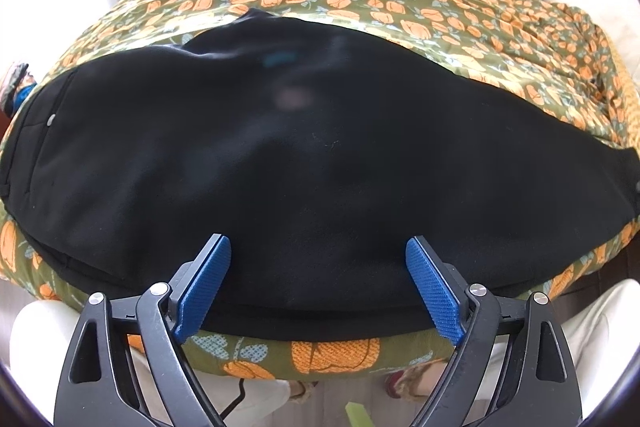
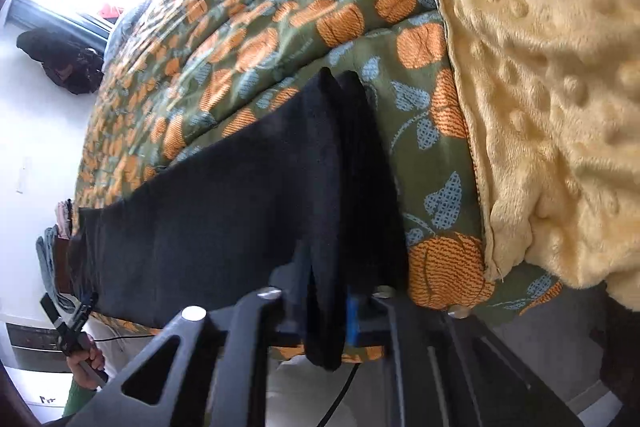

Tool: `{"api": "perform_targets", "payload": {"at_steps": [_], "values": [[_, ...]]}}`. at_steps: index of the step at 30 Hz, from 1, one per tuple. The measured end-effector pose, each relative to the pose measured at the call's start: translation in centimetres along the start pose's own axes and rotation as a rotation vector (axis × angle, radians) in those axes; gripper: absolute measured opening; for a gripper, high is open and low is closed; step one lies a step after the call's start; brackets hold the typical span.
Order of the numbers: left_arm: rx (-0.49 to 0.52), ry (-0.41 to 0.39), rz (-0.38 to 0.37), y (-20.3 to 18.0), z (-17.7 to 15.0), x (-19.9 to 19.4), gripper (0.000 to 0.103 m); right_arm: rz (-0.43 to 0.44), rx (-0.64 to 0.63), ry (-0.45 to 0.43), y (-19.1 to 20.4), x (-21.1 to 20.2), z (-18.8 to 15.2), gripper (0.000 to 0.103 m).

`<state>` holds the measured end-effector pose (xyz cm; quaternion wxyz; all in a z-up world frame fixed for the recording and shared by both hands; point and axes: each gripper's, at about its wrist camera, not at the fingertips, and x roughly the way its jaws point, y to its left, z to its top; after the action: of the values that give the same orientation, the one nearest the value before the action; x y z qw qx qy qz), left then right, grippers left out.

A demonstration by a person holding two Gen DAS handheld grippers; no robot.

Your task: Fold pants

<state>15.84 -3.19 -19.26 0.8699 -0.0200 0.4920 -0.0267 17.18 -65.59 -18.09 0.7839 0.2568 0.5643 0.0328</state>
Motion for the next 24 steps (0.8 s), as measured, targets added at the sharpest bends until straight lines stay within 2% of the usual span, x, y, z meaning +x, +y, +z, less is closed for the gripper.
{"api": "perform_targets", "payload": {"at_steps": [2,5,9,13,16,19,21,23,24], "values": [[-0.016,-0.005,-0.014,0.2,0.2,-0.4,0.09,0.06,-0.01,-0.053,1.2,-2.1,-0.2,0.009],[-0.065,-0.03,-0.058,0.7,0.7,-1.2,0.089,0.211,-0.007,-0.129,4.2,-5.2,-0.6,0.009],[-0.125,-0.076,-0.079,1.8,1.3,-2.0,0.089,0.426,-0.038,-0.182,10.8,-7.1,-0.9,0.009],[-0.174,-0.065,-0.073,3.4,1.1,-1.8,0.089,0.609,-0.101,-0.156,20.4,-5.0,-1.2,0.009],[-0.235,-0.072,-0.076,5.1,0.8,-2.2,0.089,0.685,-0.171,-0.106,28.7,-0.9,-2.2,0.009],[-0.278,-0.088,-0.081,6.8,0.5,-2.9,0.089,0.714,-0.214,-0.045,35.4,4.3,-4.2,0.009],[-0.299,-0.1,-0.075,7.7,0.3,-3.5,0.089,0.678,-0.268,-0.028,39.3,7.8,-6.0,0.012],[-0.321,-0.115,-0.08,8.6,0.2,-4.3,0.089,0.613,-0.344,-0.004,42.5,11.5,-8.4,0.023],[-0.327,-0.123,-0.085,9.0,0.1,-4.7,0.089,0.544,-0.396,0.014,43.9,13.2,-9.6,0.031]]}}
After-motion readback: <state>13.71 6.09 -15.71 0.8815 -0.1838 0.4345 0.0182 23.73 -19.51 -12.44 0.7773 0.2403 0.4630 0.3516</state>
